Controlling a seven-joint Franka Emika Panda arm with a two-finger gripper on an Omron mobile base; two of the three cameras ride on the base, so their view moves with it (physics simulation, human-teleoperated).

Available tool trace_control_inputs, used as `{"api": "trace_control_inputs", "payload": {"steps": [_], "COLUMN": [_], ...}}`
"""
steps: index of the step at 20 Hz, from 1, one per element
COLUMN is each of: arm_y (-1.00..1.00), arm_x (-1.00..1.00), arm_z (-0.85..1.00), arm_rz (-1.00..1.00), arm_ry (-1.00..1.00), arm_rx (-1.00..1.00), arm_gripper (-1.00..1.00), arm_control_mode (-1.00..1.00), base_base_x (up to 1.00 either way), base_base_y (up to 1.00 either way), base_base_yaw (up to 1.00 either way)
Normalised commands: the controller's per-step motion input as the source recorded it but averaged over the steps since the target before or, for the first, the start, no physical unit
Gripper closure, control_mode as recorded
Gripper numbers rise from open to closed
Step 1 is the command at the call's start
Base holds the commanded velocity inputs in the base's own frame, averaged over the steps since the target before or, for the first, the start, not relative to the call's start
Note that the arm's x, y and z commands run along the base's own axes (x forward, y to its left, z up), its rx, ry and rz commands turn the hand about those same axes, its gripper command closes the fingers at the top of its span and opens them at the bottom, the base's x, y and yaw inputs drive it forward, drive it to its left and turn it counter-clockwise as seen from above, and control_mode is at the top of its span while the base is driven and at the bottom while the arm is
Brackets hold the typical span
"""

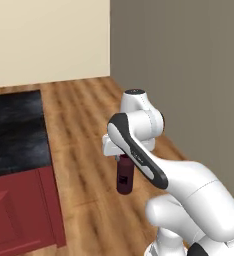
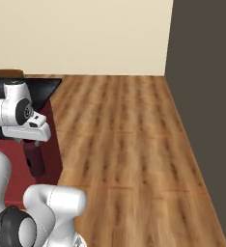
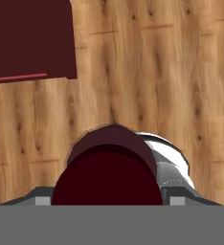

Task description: There is a wine glass and glass cup on the dining counter. Place the wine bottle next to the wine glass and the juice bottle next to the glass cup.

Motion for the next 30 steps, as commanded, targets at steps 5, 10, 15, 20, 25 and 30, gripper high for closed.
{"api": "trace_control_inputs", "payload": {"steps": [5, 10, 15, 20, 25, 30], "arm_y": [0.00, 0.00, 0.00, 0.00, 0.00, 0.00], "arm_x": [0.00, 0.00, 0.00, 0.00, 0.00, 0.00], "arm_z": [0.00, 0.00, 0.00, 0.00, 0.00, 0.00], "arm_rz": [0.00, 0.00, 0.00, 0.00, 0.00, 0.00], "arm_ry": [0.00, 0.00, 0.00, 0.00, 0.00, 0.00], "arm_rx": [0.00, 0.00, 0.00, 0.00, 0.00, 0.00], "arm_gripper": [1.00, 1.00, 1.00, 1.00, 1.00, 1.00], "arm_control_mode": [1.00, 1.00, 1.00, 1.00, 1.00, 1.00], "base_base_x": [0.63, 0.71, 0.77, 0.81, 0.84, 0.85], "base_base_y": [-0.47, -0.41, -0.32, -0.20, -0.07, -0.04], "base_base_yaw": [0.01, 0.01, 0.00, 0.00, 0.00, 0.00]}}
